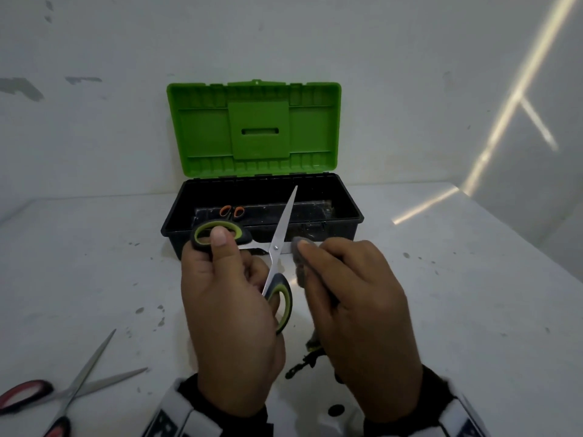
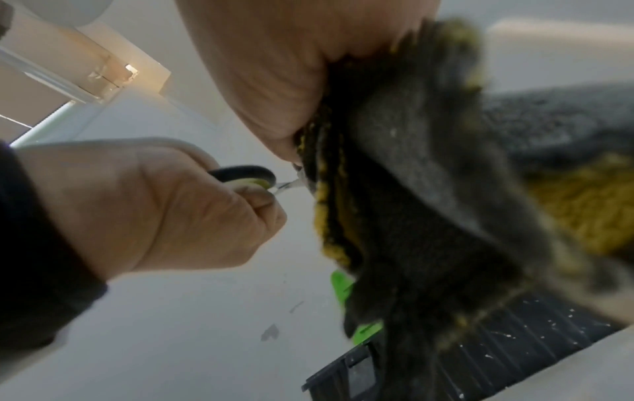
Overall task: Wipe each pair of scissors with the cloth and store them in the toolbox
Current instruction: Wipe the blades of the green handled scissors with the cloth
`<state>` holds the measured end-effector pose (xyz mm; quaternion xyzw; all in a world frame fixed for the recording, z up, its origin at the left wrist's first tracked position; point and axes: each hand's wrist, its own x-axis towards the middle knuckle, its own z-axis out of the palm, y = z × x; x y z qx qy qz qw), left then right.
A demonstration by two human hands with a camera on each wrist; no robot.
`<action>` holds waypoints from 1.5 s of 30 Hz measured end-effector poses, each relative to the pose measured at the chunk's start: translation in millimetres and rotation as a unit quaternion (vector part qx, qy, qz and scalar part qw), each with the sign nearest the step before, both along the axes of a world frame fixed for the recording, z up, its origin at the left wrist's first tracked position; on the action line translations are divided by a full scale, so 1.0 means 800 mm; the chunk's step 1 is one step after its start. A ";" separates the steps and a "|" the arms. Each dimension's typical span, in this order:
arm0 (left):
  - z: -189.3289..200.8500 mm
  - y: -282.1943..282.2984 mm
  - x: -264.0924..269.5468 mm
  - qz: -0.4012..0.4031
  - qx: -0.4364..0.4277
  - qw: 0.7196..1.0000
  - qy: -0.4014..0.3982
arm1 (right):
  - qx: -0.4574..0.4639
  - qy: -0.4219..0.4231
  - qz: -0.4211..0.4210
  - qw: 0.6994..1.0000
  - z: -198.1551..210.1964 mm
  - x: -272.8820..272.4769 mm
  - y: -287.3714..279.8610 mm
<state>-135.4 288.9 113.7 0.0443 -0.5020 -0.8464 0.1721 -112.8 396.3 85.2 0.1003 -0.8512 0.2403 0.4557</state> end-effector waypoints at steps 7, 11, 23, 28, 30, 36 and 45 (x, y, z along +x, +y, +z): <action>-0.001 0.000 0.001 -0.003 0.000 1.000 -0.001 | -0.022 -0.005 -0.006 1.000 0.000 0.003 -0.004; 0.003 0.000 0.004 -0.004 0.010 1.000 -0.011 | -0.007 0.011 0.003 1.000 0.001 0.005 -0.006; 0.001 -0.023 -0.004 -0.075 -0.065 0.995 -0.021 | -0.259 -0.122 0.035 0.958 0.031 0.011 0.090; 0.000 -0.038 -0.010 -0.137 -0.124 0.982 -0.034 | -0.121 -0.129 0.111 0.978 0.063 0.015 0.096; 0.000 -0.038 -0.011 -0.148 -0.144 0.978 -0.035 | -0.033 -0.140 0.132 0.981 0.066 0.007 0.090; -0.004 -0.037 -0.014 -0.149 -0.205 0.967 -0.019 | 0.123 -0.092 0.185 0.971 0.056 -0.005 0.055; -0.008 -0.040 -0.018 -0.176 -0.219 0.960 0.020 | 0.210 -0.093 0.120 0.966 0.031 -0.008 0.040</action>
